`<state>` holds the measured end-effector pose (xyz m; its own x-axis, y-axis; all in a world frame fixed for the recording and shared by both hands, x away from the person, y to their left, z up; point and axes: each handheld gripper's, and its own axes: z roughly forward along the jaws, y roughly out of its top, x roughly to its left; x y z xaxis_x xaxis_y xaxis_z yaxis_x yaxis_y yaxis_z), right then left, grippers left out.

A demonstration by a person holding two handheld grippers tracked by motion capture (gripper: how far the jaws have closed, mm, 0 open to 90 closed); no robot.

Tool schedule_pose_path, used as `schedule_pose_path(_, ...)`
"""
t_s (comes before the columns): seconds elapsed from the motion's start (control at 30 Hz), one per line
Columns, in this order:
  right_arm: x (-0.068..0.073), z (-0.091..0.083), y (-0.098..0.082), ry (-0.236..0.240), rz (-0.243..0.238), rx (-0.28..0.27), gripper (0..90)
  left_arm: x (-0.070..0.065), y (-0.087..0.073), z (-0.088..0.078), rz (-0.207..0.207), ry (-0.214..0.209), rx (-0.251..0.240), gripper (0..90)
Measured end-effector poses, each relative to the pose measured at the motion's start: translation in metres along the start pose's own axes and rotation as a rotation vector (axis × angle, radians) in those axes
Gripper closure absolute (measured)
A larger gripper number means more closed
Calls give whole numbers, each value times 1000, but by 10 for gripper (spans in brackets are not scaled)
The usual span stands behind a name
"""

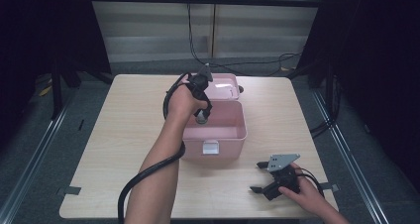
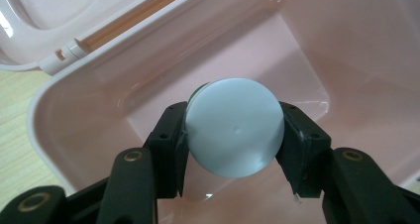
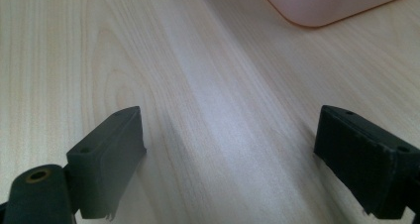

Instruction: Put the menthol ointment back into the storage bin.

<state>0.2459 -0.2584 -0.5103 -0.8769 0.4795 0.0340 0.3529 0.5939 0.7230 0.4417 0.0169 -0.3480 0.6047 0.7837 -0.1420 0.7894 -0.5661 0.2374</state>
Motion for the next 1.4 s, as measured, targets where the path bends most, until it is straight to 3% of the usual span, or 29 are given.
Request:
schedule_pose_path(0.57, 0, 0, 0, 0, -1, -1, 112, 3, 4, 31, -47, 9, 14, 500)
schedule_pose_path(1.1, 0, 0, 0, 1, -1, 0, 112, 12, 1, 57, -168, 16, 15, 499)
schedule_pose_path(1.4, 0, 0, 0, 0, 0, 0, 112, 17, -2, 70, -211, 37, 2, 499)
